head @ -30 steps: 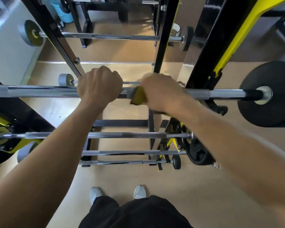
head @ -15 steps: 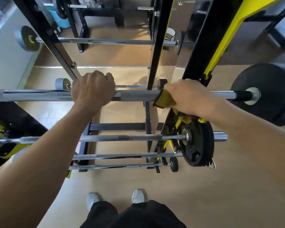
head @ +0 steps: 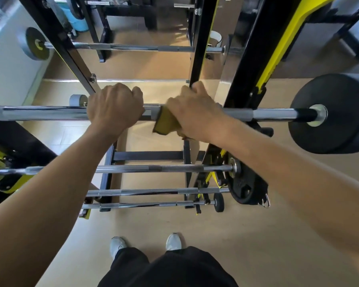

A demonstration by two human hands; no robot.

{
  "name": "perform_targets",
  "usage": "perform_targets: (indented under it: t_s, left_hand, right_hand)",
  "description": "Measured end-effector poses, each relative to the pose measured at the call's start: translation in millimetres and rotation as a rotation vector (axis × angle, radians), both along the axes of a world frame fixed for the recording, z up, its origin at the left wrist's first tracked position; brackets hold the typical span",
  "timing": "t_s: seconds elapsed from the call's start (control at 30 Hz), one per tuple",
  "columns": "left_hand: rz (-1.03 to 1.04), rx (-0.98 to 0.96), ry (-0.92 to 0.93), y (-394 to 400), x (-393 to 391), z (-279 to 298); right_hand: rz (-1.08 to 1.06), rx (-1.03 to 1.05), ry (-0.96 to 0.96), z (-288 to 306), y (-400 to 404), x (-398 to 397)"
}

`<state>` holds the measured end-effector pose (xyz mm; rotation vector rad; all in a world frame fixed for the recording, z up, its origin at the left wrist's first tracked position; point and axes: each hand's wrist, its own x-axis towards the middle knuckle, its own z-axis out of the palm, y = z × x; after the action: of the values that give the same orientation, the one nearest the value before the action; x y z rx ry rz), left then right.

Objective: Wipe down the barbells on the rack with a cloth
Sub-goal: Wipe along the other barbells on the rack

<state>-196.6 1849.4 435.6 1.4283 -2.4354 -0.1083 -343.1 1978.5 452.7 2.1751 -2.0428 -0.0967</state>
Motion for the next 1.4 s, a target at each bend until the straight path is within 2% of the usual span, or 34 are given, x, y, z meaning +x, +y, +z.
perform_targets:
  t_s: [0.13,0.27,0.33,0.5,0.57,0.77,0.93,1.03,1.2,1.3,1.4]
  left_hand:
    - [0.011,-0.009,-0.013,2,0,0]
    - [0.015,-0.046,0.028,3,-2,-2]
    - [0.031,-0.065,0.029,3,-5,-3]
    - [0.061,-0.080,-0.018,2,-9,-3]
    - [0.052,-0.072,-0.009,2,-9,-3]
    - [0.015,-0.071,0.032,4,-7,-2]
    - [-0.005,-0.079,0.049,3,-1,-4]
    - [-0.051,-0.062,0.051,0,4,-5]
    - [-0.050,-0.041,0.053,3,3,-5]
    - [-0.029,-0.065,0.070,6,-3,-4]
    - [-0.010,-0.057,0.068,5,-3,-3]
  right_hand:
    - [-0.046,0.003,0.303,4,47,-57]
    - [0.030,0.124,0.416,9,45,-69]
    - [0.040,0.200,0.367,14,32,-62]
    - [-0.099,0.224,-0.059,10,14,-44]
    - [-0.122,0.234,-0.159,9,6,-29]
    - [-0.106,0.129,-0.176,3,-30,20]
    - [-0.069,-0.020,-0.160,-6,-25,30]
    - [-0.078,0.069,-0.182,-4,-3,-1]
    - [-0.321,0.208,-0.145,11,37,-48]
    - [-0.392,0.246,-0.163,13,20,-31]
    - [-0.327,0.161,-0.238,9,-11,6]
